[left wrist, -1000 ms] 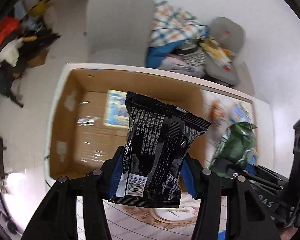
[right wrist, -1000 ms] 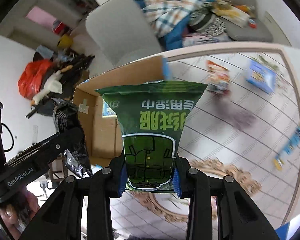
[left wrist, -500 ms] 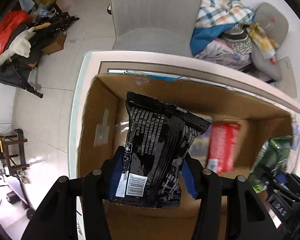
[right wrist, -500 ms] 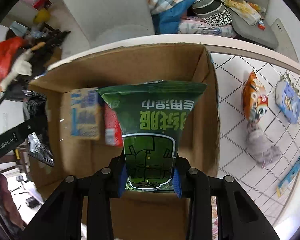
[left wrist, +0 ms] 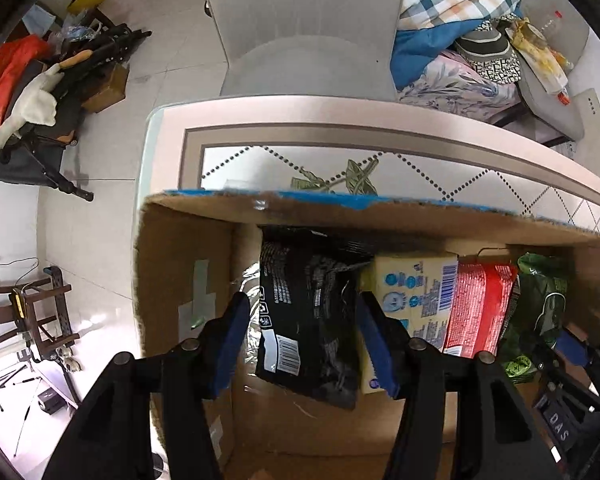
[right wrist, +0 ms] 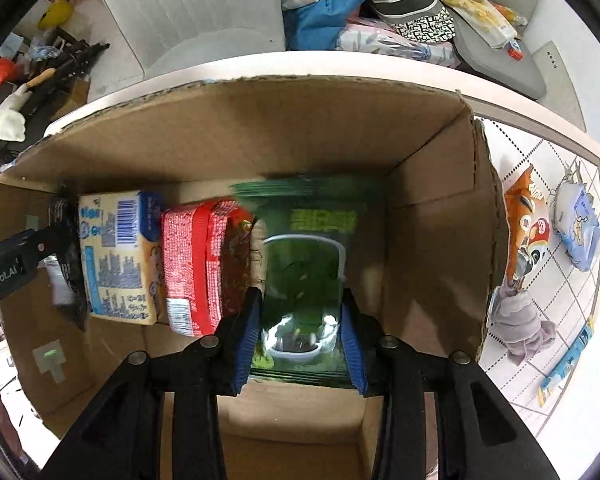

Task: Organize soft objects
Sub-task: 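Carry both bags into the box and release them beside the carton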

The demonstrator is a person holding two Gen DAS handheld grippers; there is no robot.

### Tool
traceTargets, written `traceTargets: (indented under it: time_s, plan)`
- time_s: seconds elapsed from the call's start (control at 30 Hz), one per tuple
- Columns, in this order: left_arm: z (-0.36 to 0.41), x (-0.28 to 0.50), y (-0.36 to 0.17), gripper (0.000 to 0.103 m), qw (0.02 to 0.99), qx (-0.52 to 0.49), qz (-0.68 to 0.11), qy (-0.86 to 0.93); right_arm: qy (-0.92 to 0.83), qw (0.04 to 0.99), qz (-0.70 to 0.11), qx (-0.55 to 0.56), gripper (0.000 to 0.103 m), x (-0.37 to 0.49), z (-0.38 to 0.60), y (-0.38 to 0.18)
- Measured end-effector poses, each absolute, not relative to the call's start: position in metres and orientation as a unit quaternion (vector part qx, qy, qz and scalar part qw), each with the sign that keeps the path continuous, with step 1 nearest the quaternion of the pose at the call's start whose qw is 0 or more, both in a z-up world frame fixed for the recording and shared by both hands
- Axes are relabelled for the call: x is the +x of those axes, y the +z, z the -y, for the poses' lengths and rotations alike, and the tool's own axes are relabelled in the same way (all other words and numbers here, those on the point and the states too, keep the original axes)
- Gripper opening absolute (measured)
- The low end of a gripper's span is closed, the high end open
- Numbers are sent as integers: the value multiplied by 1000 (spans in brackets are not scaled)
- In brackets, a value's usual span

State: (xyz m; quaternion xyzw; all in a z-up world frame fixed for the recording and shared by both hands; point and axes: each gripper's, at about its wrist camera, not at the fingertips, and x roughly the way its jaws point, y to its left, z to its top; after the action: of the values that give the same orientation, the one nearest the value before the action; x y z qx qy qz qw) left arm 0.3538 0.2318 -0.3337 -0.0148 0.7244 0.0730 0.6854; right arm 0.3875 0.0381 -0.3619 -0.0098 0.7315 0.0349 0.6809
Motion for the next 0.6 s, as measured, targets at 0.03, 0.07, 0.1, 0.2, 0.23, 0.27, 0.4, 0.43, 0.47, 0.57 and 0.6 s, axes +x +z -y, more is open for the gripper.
traceTargets:
  time_s: [0.03, 0.07, 0.1, 0.2, 0.23, 0.27, 0.4, 0.43, 0.47, 0.57, 0.6]
  plan:
    - [-233, 354, -332, 54, 687, -19, -723, 71, 38, 681, -731, -4, 47, 387, -38, -361]
    - [-235, 354, -328, 54, 689, -25, -721, 71, 41, 681, -731, -1, 50, 387, -38, -359]
    - [-236, 354, -325, 55, 691, -30, -718, 72, 41, 682, -730, 0, 53, 386, -38, -359]
    - [-239, 347, -309, 65, 702, -38, -707, 70, 44, 690, -723, 0, 81, 381, -38, -348]
    - [-238, 345, -305, 72, 706, -39, -704, 68, 46, 695, -718, 2, 85, 378, -38, -342]
    - [-239, 341, -298, 83, 712, -41, -697, 67, 47, 699, -714, 3, 85, 375, -37, -336]
    - [-236, 317, -277, 97, 727, -48, -683, 63, 55, 709, -703, -2, 94, 360, -37, -314]
    - [-235, 312, -272, 97, 729, -48, -679, 62, 59, 712, -700, -4, 102, 354, -37, -308]
    - [-234, 305, -268, 97, 732, -49, -676, 60, 62, 713, -698, -5, 103, 349, -37, -304]
    - [-229, 279, -253, 97, 744, -52, -664, 55, 70, 718, -692, -12, 103, 330, -36, -292]
    - [-228, 273, -249, 97, 747, -55, -661, 53, 72, 721, -689, -14, 103, 322, -36, -288]
